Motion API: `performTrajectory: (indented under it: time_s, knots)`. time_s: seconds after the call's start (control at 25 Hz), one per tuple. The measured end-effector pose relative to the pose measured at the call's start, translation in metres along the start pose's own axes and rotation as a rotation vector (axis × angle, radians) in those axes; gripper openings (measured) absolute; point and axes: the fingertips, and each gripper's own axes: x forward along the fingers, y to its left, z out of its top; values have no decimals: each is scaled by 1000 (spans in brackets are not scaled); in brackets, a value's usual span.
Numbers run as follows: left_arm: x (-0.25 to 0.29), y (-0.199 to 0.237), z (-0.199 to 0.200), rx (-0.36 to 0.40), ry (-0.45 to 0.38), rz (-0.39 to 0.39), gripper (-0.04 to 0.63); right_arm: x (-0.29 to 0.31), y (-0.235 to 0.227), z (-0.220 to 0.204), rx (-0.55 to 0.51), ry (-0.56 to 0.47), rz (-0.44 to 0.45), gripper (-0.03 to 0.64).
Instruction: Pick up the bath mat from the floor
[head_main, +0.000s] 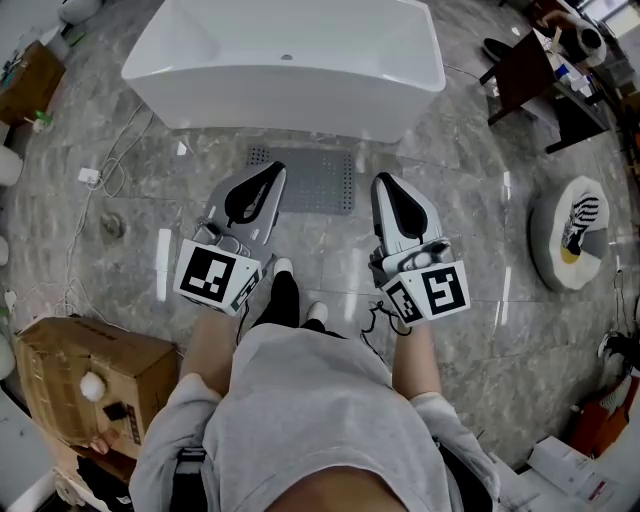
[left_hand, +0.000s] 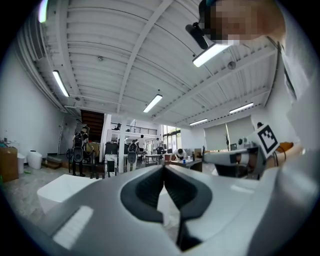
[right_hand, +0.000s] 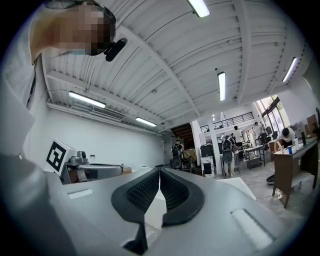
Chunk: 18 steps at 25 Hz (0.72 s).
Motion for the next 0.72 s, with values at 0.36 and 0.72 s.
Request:
performTrajectory:
  time_s: [0.36,0.72]
  knots:
    - [38,65,-6,-3,5,-42,0,68,-11,-4,5,2,-48,8]
    - [55,111,-17,-27,9,-78,0,111,-12,-12,12,5,-95,8]
